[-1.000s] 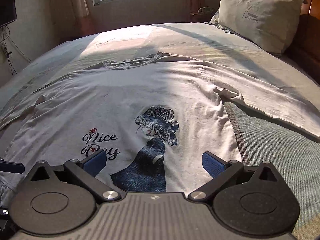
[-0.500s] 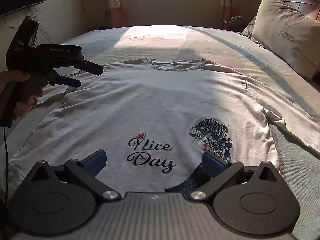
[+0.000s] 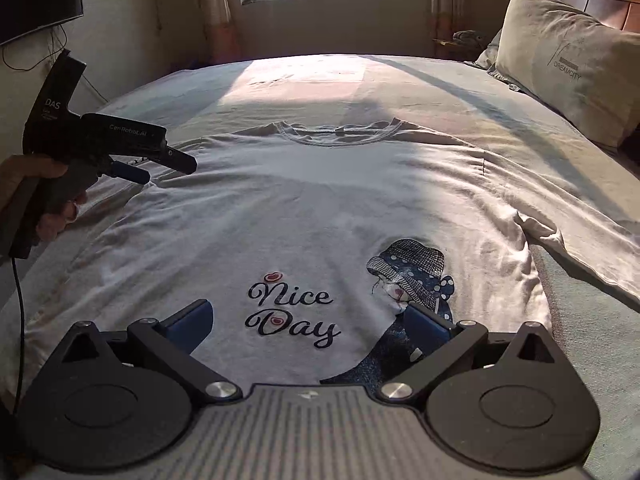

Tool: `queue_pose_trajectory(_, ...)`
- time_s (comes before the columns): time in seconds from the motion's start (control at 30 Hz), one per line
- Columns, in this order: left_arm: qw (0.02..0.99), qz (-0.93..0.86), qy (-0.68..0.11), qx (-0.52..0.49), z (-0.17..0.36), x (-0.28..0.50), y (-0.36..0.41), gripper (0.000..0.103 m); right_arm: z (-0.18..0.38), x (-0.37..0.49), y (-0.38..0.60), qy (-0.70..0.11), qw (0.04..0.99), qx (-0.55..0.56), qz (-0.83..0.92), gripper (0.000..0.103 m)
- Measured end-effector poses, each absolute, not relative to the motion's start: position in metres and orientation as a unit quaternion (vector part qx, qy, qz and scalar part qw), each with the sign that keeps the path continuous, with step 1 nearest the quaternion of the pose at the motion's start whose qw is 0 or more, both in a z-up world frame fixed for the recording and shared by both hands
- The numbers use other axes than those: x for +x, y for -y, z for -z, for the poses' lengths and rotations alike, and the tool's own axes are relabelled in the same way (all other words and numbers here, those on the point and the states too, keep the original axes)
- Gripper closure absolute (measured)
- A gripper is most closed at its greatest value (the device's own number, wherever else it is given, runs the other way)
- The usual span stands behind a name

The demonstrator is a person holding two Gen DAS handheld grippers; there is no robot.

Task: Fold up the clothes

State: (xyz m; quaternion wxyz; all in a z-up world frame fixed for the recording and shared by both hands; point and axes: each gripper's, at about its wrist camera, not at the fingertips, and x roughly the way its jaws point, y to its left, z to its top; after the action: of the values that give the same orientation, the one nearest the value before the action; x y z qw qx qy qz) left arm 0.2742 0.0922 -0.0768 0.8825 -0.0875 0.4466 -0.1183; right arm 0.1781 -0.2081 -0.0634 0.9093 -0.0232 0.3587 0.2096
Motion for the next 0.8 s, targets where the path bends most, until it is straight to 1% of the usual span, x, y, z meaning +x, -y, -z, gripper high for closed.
queue_pose_trajectory(0.07, 0.870, 0.126, -0.472, -0.065, 0.089, 0.256, -0.082, 0.001, 0.065, 0.180, 0.208, -0.362, 0.909, -0.022, -0.207, 0.000)
queue_pose_trajectory(0.17, 0.879, 0.117, -0.463, -0.016, 0.093, 0.221, -0.078, 0.001, 0.069, 0.183, 0.207, -0.370, 0.906, -0.027, -0.203, 0.000)
queue_pose_trajectory(0.27, 0.875, 0.105, -0.473, -0.003, 0.088, 0.190, -0.075, 0.001, 0.077, 0.188, 0.204, -0.385, 0.901, -0.040, -0.195, 0.000)
queue_pose_trajectory(0.43, 0.885, 0.141, -0.443, 0.021, 0.073, 0.147, -0.055, 0.001, 0.093, 0.195, 0.194, -0.413, 0.889, -0.068, -0.185, 0.000)
queue_pose_trajectory(0.7, 0.881, 0.123, -0.457, 0.024, 0.094, 0.108, -0.043, 0.001, 0.101, 0.198, 0.189, -0.421, 0.886, -0.076, -0.176, 0.000)
queue_pose_trajectory(0.8, 0.881, 0.118, -0.458, 0.022, 0.086, 0.100, -0.046, 0.001, 0.101, 0.198, 0.187, -0.423, 0.885, -0.082, -0.174, 0.000)
